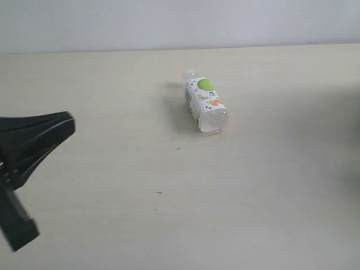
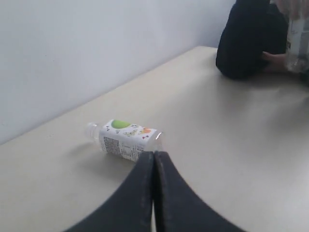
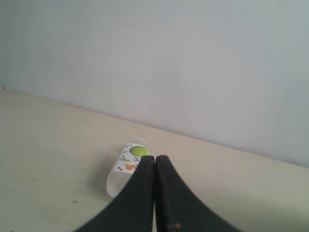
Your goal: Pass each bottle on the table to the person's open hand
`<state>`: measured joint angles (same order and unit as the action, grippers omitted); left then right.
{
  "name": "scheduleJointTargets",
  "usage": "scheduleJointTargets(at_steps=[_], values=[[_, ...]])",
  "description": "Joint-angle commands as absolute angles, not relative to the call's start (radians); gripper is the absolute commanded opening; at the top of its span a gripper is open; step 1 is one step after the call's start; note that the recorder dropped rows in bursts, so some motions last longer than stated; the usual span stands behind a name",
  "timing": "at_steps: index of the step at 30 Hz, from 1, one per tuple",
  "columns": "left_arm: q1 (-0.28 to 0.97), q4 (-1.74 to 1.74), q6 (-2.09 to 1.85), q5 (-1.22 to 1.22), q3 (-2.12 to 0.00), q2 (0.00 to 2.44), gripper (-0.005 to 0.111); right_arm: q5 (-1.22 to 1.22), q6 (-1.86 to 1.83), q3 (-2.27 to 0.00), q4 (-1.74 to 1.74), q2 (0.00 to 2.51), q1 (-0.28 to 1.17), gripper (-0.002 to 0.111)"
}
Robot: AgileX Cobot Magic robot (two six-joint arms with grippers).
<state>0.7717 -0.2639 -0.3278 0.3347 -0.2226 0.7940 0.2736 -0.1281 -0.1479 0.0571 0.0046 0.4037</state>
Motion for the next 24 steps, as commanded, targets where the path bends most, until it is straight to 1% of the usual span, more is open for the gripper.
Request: scheduleJointTargets(at_steps=[1, 5, 7, 10, 14, 19, 21, 24], values=[[0.769, -0.280, -0.260, 0.397, -0.083, 0.599, 0.000, 0.268, -0.130, -0.144, 0.060, 0.000, 0.407, 0.000], [0.769, -0.280, -0.190, 0.418, -0.001, 0.442, 0.000, 0.268, -0.130, -0.144, 0.060, 0.000, 0.407, 0.000], [0.769, -0.277, -0.173, 0.424, 0.000, 0.372, 0.000, 0.268, -0.130, -0.144, 0.060, 0.000, 0.407, 0.000], [0.769, -0.245, -0.171, 0.378, 0.000, 0.262, 0.000, 0.268, -0.130, -0.144, 0.060, 0.000, 0.407, 0.000], [0.769, -0.119, -0.130, 0.334, 0.000, 0.130, 0.000, 0.268, -0.130, -0.144, 0.060, 0.000, 0.407, 0.000], [0.767, -0.119, -0.127, 0.250, 0.000, 0.030, 0.000, 0.268, -0.130, -0.144, 0.060, 0.000, 0.407, 0.000], [0.767, -0.138, -0.127, 0.157, 0.000, 0.022, 0.000, 0.268, -0.130, -0.144, 0.060, 0.000, 0.407, 0.000], [0.767, -0.228, -0.126, -0.080, 0.000, 0.022, 0.000, 0.268, -0.130, -0.144, 0.060, 0.000, 0.407, 0.000]])
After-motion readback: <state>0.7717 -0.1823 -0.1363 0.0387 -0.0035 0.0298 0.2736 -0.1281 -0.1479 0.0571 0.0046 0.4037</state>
